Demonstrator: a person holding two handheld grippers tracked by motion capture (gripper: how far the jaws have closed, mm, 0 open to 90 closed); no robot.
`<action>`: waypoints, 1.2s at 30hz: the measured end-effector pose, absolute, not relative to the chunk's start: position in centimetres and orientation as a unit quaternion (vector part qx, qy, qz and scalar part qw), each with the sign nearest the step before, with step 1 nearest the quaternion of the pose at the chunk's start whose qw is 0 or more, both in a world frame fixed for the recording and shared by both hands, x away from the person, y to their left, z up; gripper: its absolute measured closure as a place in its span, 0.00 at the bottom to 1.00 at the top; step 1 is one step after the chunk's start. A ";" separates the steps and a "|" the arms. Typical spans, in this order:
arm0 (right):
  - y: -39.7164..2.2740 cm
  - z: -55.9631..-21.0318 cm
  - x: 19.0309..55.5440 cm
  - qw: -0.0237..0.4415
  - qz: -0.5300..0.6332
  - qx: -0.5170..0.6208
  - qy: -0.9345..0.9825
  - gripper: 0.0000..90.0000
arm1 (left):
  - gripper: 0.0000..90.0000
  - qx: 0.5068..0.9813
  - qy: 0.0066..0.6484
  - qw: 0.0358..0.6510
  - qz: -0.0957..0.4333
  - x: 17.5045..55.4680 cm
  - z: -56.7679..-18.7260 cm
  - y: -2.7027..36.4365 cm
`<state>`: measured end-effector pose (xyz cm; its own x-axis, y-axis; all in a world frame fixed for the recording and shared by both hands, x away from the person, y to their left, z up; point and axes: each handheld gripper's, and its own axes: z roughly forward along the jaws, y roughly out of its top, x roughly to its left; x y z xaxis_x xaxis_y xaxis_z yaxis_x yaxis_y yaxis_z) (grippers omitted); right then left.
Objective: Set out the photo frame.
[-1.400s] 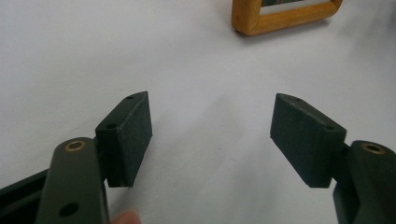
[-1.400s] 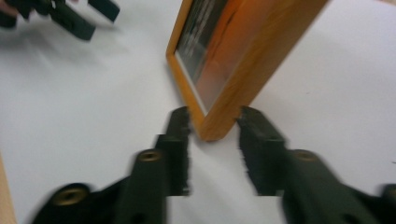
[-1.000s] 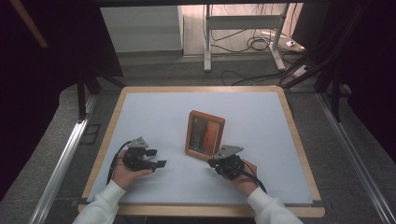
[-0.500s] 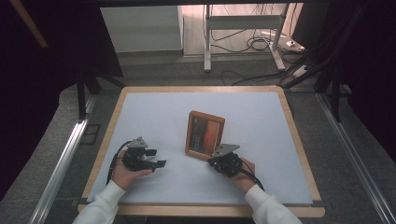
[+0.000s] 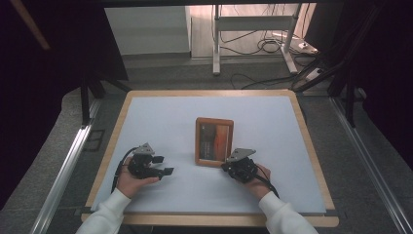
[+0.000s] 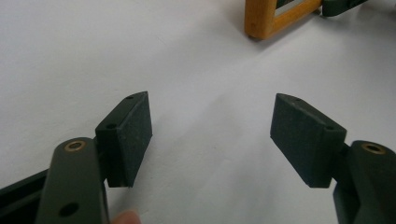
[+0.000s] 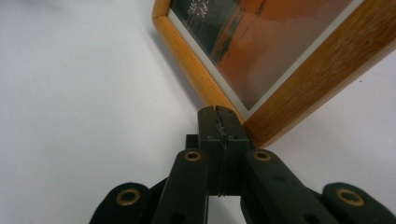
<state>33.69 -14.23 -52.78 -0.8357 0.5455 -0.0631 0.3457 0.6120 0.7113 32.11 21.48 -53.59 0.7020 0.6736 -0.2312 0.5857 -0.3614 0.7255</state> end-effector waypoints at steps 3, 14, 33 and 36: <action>-14.3 -52.8 33.7 0.139 0.363 0.250 0.887 1.00 | 0.32 0.823 0.383 0.417 0.054 32.1 -53.6 21.5; -14.5 -52.8 33.7 0.142 0.363 0.252 0.886 1.00 | 0.32 0.824 0.382 0.416 0.054 32.2 -53.6 21.5; -17.3 -50.4 31.4 0.163 0.416 0.256 0.857 1.00 | 0.32 0.822 0.383 0.417 0.067 31.5 -53.3 21.7; -19.6 -50.1 30.9 0.165 0.427 0.277 0.845 0.98 | 0.32 0.822 0.383 0.415 0.072 31.4 -53.3 21.7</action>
